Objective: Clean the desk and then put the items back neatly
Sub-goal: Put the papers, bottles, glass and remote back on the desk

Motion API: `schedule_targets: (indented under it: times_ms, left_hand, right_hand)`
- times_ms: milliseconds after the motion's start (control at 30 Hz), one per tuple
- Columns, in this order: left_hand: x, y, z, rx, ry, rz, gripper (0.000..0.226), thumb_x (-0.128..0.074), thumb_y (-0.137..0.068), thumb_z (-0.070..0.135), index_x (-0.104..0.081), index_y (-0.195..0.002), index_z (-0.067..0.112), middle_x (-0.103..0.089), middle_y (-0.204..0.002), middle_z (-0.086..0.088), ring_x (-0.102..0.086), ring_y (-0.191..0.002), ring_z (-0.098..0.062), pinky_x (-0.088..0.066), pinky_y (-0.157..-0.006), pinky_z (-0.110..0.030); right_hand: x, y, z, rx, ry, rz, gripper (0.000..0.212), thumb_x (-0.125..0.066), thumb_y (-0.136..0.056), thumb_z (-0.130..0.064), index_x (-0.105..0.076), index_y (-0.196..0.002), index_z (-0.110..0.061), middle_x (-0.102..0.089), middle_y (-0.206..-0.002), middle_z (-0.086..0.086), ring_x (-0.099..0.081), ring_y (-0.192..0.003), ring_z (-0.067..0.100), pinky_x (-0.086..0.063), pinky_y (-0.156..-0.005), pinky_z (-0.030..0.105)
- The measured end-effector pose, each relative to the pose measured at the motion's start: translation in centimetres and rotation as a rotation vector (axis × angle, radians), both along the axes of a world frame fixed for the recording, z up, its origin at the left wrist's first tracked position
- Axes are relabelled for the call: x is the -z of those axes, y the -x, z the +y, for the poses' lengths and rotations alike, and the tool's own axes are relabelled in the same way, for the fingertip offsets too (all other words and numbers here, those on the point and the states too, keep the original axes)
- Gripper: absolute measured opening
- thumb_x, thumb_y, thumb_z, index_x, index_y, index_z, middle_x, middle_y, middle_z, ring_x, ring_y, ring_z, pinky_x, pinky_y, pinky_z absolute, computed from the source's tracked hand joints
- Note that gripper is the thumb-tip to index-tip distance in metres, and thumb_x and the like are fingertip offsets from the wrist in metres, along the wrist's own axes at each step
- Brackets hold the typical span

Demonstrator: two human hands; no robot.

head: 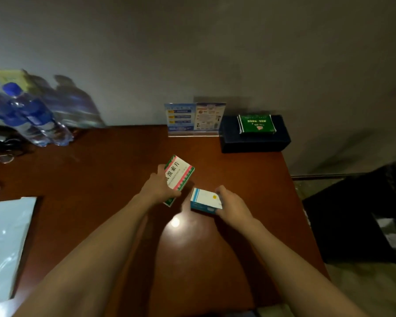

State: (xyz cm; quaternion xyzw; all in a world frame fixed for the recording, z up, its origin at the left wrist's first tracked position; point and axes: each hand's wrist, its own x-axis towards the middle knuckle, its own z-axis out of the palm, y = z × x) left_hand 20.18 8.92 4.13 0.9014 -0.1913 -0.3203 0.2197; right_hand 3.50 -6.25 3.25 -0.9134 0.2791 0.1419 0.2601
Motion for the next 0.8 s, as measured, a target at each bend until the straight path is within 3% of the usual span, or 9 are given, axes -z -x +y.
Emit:
schedule_targets:
  times_ms: [133, 267, 333, 467, 667, 800]
  left_hand:
    - [0.4, -2.6, -1.6, -0.029, -0.049, -0.023, 0.091, -0.081, -0.069, 0.026, -0.024, -0.140, 0.021, -0.051, -0.125, -0.008, -0.058, -0.109, -0.024, -0.054, -0.086, -0.041]
    - [0.6, -5.7, -4.2, 0.005, -0.054, -0.047, 0.040, -0.063, -0.088, 0.018, -0.050, -0.124, 0.011, -0.058, -0.122, -0.010, -0.059, -0.109, -0.023, -0.052, -0.088, -0.035]
    - [1.0, -6.3, -5.7, -0.022, -0.008, -0.019, 0.029, -0.062, -0.089, 0.015, -0.057, -0.118, 0.012, -0.062, -0.119, -0.009, -0.060, -0.109, -0.022, -0.051, -0.090, -0.034]
    - [1.9, -6.7, -8.4, -0.010, 0.071, -0.043, 0.027, -0.064, -0.087, 0.014, -0.062, -0.114, 0.015, -0.062, -0.117, -0.006, -0.058, -0.110, -0.021, -0.047, -0.086, -0.028]
    - [3.7, -6.2, -9.0, -0.002, 0.115, -0.165, 0.024, -0.064, -0.087, 0.016, -0.065, -0.111, 0.020, -0.057, -0.111, -0.006, -0.054, -0.105, -0.018, -0.044, -0.082, -0.022]
    - [4.2, -5.7, -8.5, -0.147, 0.198, -0.107, 0.028, -0.063, -0.087, 0.009, -0.061, -0.113, 0.018, -0.051, -0.115, -0.005, -0.051, -0.112, -0.018, -0.045, -0.087, -0.023]
  right_hand:
    - [0.5, -2.9, -1.7, -0.018, -0.005, -0.001, 0.045, -0.066, -0.086, -0.014, -0.047, -0.126, -0.021, -0.053, -0.132, 0.003, -0.047, -0.124, 0.020, -0.049, -0.091, 0.030]
    - [0.9, -4.6, -3.5, -0.046, -0.009, -0.025, 0.052, -0.064, -0.086, -0.009, -0.045, -0.133, -0.024, -0.046, -0.133, 0.003, -0.041, -0.125, 0.021, -0.045, -0.096, 0.030]
    - [1.2, -5.0, -4.3, -0.042, -0.039, -0.031, 0.053, -0.062, -0.087, -0.008, -0.044, -0.133, -0.027, -0.043, -0.133, 0.004, -0.039, -0.127, 0.020, -0.048, -0.096, 0.031]
    - [1.9, -6.5, -5.9, 0.014, -0.131, -0.062, 0.054, -0.060, -0.088, -0.006, -0.045, -0.133, -0.033, -0.040, -0.136, 0.003, -0.039, -0.131, 0.020, -0.050, -0.091, 0.027]
    - [3.0, -9.3, -6.8, -0.036, -0.173, -0.153, 0.051, -0.063, -0.086, -0.007, -0.049, -0.131, -0.027, -0.043, -0.129, 0.002, -0.043, -0.125, 0.019, -0.046, -0.095, 0.028]
    - [3.4, -9.6, -6.4, 0.044, -0.238, -0.200, 0.052, -0.065, -0.086, -0.004, -0.047, -0.133, -0.019, -0.041, -0.134, 0.001, -0.042, -0.127, 0.014, -0.040, -0.091, 0.015]
